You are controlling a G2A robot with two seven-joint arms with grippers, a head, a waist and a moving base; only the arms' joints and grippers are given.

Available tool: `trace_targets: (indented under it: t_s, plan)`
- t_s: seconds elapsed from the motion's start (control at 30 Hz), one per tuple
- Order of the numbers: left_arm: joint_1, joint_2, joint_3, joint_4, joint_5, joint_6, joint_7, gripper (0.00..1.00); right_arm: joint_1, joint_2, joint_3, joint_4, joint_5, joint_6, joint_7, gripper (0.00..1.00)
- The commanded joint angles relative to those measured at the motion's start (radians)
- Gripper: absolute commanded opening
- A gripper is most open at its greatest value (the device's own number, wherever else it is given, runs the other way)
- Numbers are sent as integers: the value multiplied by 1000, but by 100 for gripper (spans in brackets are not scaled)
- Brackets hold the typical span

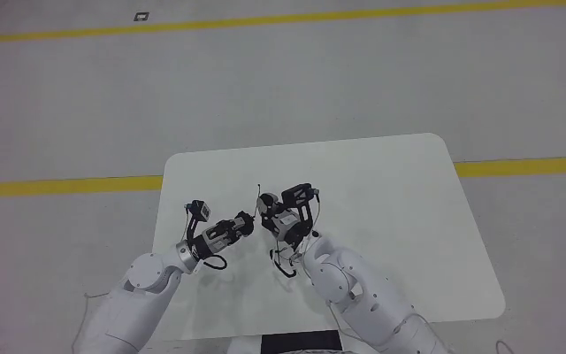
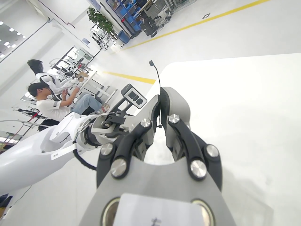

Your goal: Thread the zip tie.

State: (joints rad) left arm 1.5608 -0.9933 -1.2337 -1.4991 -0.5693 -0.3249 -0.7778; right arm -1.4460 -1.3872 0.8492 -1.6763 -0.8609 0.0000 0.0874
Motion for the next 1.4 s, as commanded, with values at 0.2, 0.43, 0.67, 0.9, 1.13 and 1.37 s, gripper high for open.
trace_targets:
  t_s: [0.2,0.43,0.67,0.9,1.13,1.37]
  plan:
    - [0,0,0,0,0,0,0,0,2,-3,-1,16,5,0,8,0]
    - [0,0,0,0,0,0,0,0,1,-5,3,19,4,3,11,0]
    - [0,0,0,0,0,0,0,0,-4,-5,8,22,3,-5,21,0]
    - [0,0,0,0,0,0,0,0,-2,-7,2,28,4,-20,33,0]
    - [0,0,0,0,0,0,0,0,7,-9,-2,42,7,-26,46,0]
    - [0,0,0,0,0,0,0,0,8,-11,-2,46,5,-21,52,0]
